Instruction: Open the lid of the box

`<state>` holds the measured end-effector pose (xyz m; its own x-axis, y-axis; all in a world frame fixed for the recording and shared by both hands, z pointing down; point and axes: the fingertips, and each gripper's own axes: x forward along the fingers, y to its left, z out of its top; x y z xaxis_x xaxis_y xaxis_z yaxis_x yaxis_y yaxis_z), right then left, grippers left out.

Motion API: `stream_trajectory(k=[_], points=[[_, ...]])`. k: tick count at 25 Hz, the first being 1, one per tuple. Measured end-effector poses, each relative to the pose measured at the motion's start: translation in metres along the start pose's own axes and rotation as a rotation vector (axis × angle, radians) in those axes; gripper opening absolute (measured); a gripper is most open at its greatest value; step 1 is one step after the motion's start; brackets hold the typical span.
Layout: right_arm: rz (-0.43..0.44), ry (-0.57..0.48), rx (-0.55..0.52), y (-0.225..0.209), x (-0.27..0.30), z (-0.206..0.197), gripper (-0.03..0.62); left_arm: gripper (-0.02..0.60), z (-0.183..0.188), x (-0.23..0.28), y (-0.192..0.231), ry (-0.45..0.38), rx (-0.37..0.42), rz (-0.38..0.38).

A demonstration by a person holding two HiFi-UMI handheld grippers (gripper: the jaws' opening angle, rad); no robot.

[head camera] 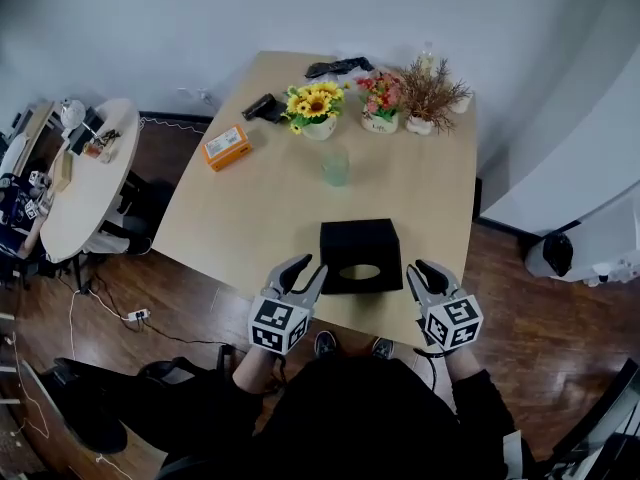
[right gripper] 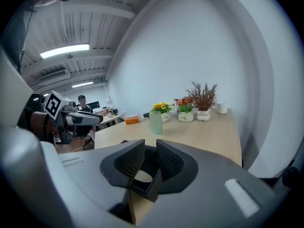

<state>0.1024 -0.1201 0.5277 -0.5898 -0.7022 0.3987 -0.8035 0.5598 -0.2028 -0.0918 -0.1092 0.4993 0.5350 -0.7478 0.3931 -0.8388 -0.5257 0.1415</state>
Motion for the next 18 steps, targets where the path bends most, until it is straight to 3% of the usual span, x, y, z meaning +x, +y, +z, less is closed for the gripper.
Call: stream_trajectory(k=[2, 5, 7, 12, 18], points=[[-0.024, -0.053, -0.020, 0.003, -0.010, 0.018, 0.077, 0.114, 0.007, -0.011, -0.011, -0.020, 0.015, 0.000], [-0.135, -0.167, -0.110, -0.001, -0.030, 0.049, 0.074, 0.114, 0.016, -0.024, -0.023, -0.041, 0.095, 0.024], [-0.148, -0.228, -0.136, 0.003, -0.039, 0.065, 0.074, 0.114, 0.020, -0.031, -0.028, -0.053, 0.134, 0.033], [-0.135, -0.315, -0.127, 0.008, -0.047, 0.083, 0.100, 0.112, 0.029, -0.037, -0.030, -0.087, 0.107, 0.040], [-0.155, -0.337, -0.105, 0.001, -0.053, 0.082, 0.064, 0.109, 0.030, -0.038, -0.028, -0.090, 0.075, 0.047]])
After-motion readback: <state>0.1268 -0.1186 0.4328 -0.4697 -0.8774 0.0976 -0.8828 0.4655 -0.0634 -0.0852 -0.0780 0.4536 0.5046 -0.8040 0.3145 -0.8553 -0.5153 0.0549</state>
